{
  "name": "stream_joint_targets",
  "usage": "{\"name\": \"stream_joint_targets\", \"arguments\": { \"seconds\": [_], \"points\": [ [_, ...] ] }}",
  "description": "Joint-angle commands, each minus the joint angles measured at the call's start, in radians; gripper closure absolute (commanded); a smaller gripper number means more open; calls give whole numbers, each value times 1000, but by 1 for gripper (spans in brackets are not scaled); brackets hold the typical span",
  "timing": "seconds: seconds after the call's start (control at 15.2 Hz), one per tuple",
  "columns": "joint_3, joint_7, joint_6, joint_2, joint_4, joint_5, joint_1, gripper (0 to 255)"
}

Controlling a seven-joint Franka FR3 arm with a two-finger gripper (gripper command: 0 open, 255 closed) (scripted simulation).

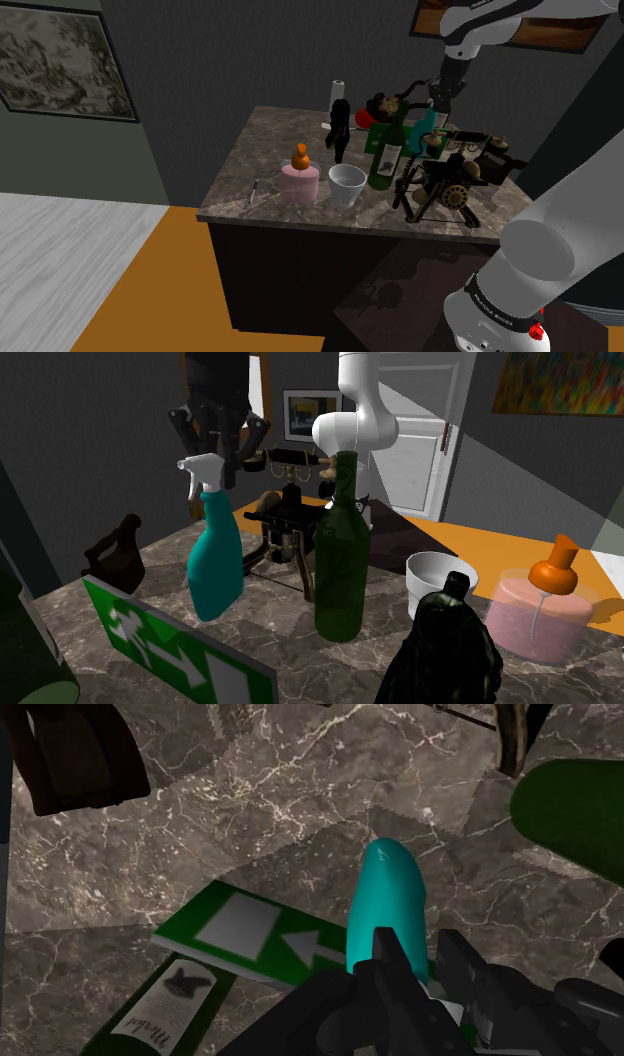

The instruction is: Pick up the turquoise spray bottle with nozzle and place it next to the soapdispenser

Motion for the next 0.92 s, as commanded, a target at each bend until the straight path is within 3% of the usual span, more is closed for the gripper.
{"name": "stream_joint_targets", "arguments": {
  "seconds": [0.0,0.86],
  "points": [
    [1,0,-27,-5,22,-1,1,255],
    [8,-11,-201,-14,187,3,5,255]
  ]
}}
